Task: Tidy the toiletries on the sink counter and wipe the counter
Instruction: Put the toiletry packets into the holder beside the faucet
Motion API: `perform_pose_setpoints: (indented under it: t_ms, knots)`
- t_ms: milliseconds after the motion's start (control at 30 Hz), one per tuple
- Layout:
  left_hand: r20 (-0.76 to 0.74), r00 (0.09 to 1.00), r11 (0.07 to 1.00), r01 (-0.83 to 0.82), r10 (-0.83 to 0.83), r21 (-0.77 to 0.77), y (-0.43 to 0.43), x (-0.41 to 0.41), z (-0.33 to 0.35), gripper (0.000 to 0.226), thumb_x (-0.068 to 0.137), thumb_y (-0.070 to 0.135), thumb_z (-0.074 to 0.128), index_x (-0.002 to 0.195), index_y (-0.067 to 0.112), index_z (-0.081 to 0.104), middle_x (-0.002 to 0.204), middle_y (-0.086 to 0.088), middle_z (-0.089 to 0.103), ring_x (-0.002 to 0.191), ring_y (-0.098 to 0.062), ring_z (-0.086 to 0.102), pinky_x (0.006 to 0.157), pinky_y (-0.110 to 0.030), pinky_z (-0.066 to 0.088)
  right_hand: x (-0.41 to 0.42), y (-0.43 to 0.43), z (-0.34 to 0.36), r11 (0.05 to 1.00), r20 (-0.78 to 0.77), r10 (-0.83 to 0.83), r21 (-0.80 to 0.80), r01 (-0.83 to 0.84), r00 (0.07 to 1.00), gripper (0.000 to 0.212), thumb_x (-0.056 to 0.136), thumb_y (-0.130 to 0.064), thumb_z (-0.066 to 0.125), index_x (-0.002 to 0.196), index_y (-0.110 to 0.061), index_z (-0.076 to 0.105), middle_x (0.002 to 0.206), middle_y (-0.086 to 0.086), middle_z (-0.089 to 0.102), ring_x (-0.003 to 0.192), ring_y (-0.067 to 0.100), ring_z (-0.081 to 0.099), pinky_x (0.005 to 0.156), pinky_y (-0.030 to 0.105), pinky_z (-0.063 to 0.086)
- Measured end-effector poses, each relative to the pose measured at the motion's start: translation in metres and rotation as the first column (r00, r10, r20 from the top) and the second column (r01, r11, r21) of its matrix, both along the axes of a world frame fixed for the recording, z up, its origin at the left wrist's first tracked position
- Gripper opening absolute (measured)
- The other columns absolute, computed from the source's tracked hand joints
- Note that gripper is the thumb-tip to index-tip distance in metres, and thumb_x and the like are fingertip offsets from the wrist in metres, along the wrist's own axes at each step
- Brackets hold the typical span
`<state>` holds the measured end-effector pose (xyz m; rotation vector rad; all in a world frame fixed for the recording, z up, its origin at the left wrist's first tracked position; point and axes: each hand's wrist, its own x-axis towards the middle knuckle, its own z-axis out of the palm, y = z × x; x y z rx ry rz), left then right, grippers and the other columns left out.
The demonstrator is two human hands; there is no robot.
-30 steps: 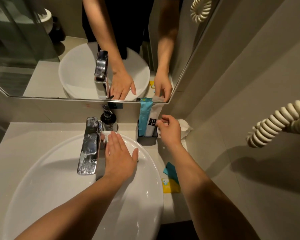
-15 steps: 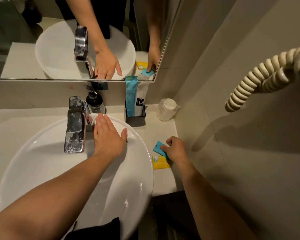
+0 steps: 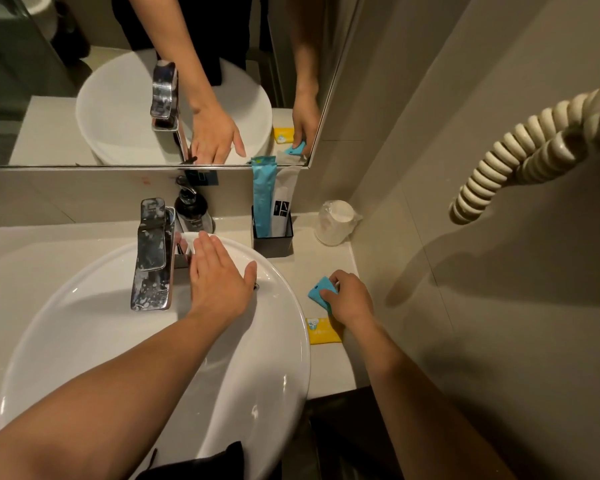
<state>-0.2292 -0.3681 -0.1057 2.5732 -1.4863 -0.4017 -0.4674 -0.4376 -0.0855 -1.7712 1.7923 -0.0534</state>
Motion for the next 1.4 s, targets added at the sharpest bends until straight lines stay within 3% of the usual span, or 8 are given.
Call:
perform_pose_setpoints:
  t_ms: [200, 367, 567, 667, 800, 967, 1167, 1400]
  knots:
    - [-0.025, 1.0, 1.0, -0.004, 0.004, -0.005, 0.002, -0.001, 0.001, 0.095, 0.1, 0.063, 0.026, 0.159, -0.003, -0.009, 0.169, -0.024, -0.011, 0.157, -0.035, -0.008, 0.126, -0.046, 0.0, 0.028, -0.019, 0.057, 0.981, 0.438, -0.098, -0.11, 0.161, 0.894, 0.005, 0.104, -0.02, 0.055, 0.099, -0.017, 0.057, 0.103, 0.006, 0.063, 0.09, 0.018, 0.059, 0.054, 0.008, 0.043]
    - [-0.025, 1.0, 1.0, -0.011, 0.011, -0.001, -0.001, -0.003, 0.002, 0.095, 0.1, 0.064, 0.023, 0.159, -0.002, -0.011, 0.169, -0.023, -0.013, 0.157, -0.035, -0.009, 0.127, -0.046, 0.0, 0.069, -0.044, 0.098, 0.955, 0.573, 0.017, -0.253, 0.157, 0.82, 0.019, 0.106, -0.019, 0.048, 0.096, -0.009, 0.062, 0.09, 0.009, 0.066, 0.074, 0.012, 0.06, 0.055, 0.01, 0.042]
    - [-0.025, 1.0, 1.0, -0.012, 0.012, -0.024, -0.003, -0.004, 0.005, 0.095, 0.1, 0.063, 0.026, 0.159, -0.002, -0.008, 0.169, -0.024, -0.011, 0.157, -0.036, -0.008, 0.127, -0.047, 0.001, 0.105, -0.059, 0.091, 0.951, 0.535, 0.043, -0.28, 0.13, 0.844, 0.013, 0.102, -0.019, 0.057, 0.099, -0.011, 0.067, 0.091, 0.007, 0.072, 0.079, 0.016, 0.069, 0.065, 0.025, 0.05]
    - [-0.023, 1.0, 0.999, -0.018, 0.017, -0.031, -0.004, -0.005, 0.007, 0.095, 0.1, 0.063, 0.028, 0.159, -0.002, -0.009, 0.169, -0.023, -0.011, 0.158, -0.035, -0.008, 0.126, -0.046, -0.001, 0.11, -0.062, 0.074, 0.949, 0.428, 0.073, -0.309, 0.07, 0.901, 0.008, 0.1, -0.019, 0.059, 0.096, -0.015, 0.063, 0.089, 0.003, 0.069, 0.082, 0.02, 0.065, 0.068, 0.033, 0.052]
    - [-0.006, 1.0, 0.999, -0.025, 0.024, -0.032, -0.004, -0.005, 0.011, 0.095, 0.1, 0.063, 0.028, 0.159, -0.001, -0.01, 0.17, -0.022, -0.011, 0.158, -0.034, -0.009, 0.124, -0.044, -0.004, 0.113, -0.066, 0.055, 0.935, 0.322, 0.095, -0.354, 0.027, 0.942, 0.007, 0.098, -0.019, 0.061, 0.093, -0.017, 0.065, 0.093, 0.0, 0.061, 0.084, 0.018, 0.057, 0.066, 0.024, 0.042]
    - [-0.017, 0.999, 0.999, -0.033, 0.032, -0.038, -0.002, -0.005, 0.012, 0.094, 0.1, 0.064, 0.024, 0.159, 0.002, -0.013, 0.17, -0.019, -0.014, 0.158, -0.033, -0.01, 0.124, -0.044, -0.004, 0.114, -0.068, 0.042, 0.932, 0.285, 0.069, -0.36, 0.04, 0.956, 0.005, 0.096, -0.017, 0.065, 0.092, -0.017, 0.066, 0.099, 0.0, 0.057, 0.088, 0.016, 0.055, 0.071, 0.023, 0.041]
    - [-0.022, 0.999, 0.999, -0.041, 0.04, -0.036, -0.003, -0.004, 0.011, 0.094, 0.1, 0.065, 0.023, 0.159, 0.003, -0.014, 0.17, -0.018, -0.015, 0.158, -0.033, -0.01, 0.125, -0.046, -0.001, 0.12, -0.07, 0.035, 0.934, 0.256, 0.071, -0.356, 0.026, 0.964, 0.009, 0.094, -0.01, 0.066, 0.091, -0.018, 0.064, 0.099, -0.002, 0.054, 0.085, 0.013, 0.053, 0.061, 0.01, 0.033]
    - [0.007, 0.999, 0.998, -0.045, 0.045, -0.033, -0.003, 0.0, 0.004, 0.094, 0.099, 0.066, 0.024, 0.16, 0.002, -0.009, 0.17, -0.02, -0.008, 0.158, -0.034, -0.005, 0.125, -0.046, 0.002, 0.122, -0.069, 0.032, 0.934, 0.282, 0.05, -0.353, 0.055, 0.958, 0.008, 0.094, -0.009, 0.066, 0.095, -0.017, 0.065, 0.102, -0.001, 0.055, 0.086, 0.012, 0.053, 0.065, 0.011, 0.035]
